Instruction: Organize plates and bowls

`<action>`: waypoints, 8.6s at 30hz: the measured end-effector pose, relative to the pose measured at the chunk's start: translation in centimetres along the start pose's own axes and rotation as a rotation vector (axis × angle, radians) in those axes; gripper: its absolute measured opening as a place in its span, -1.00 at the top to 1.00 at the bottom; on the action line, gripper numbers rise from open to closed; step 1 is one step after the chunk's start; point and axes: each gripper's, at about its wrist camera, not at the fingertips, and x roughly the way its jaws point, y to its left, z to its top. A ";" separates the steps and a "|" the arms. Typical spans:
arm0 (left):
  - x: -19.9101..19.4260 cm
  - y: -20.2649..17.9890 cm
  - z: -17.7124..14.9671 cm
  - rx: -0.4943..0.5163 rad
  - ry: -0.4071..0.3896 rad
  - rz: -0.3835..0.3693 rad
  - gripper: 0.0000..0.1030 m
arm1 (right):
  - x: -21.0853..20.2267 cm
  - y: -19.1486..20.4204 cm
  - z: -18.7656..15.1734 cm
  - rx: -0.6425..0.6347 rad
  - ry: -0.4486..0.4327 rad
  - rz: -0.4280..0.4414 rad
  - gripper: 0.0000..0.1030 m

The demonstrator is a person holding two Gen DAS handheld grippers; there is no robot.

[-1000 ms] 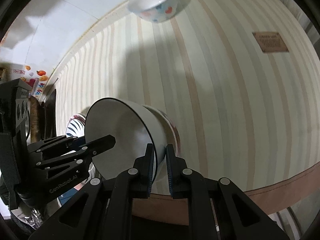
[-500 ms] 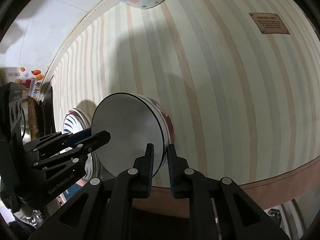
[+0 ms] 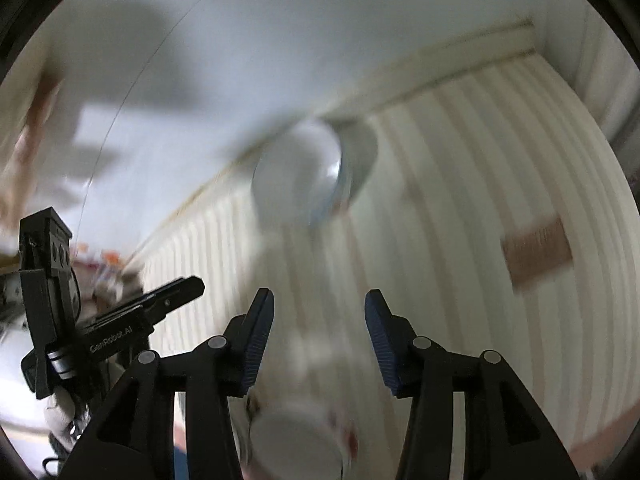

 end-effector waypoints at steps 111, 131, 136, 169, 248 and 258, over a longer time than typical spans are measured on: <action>-1.4 -1.3 -19.9 0.161 0.119 0.119 0.73 | 0.7 1.8 -16.3 -0.083 0.227 -0.140 0.67; -14.2 -1.8 -23.6 0.189 -0.025 0.055 0.30 | -11.3 8.9 -21.0 -0.199 0.042 -0.189 -0.17; -16.3 -1.6 -24.3 0.189 -0.059 0.039 -0.08 | -13.9 10.6 -22.3 -0.224 0.007 -0.206 -0.45; -9.3 2.6 -19.4 0.010 0.037 -0.064 -0.64 | -11.8 6.9 -21.9 -0.107 -0.054 -0.085 -0.87; -5.9 21.3 -25.4 -0.444 0.136 -0.093 0.18 | 16.7 18.2 -21.2 -0.215 0.485 0.273 0.04; -5.5 22.4 -25.5 -0.410 0.151 -0.085 0.18 | 18.7 19.3 -21.2 -0.205 0.475 0.231 0.04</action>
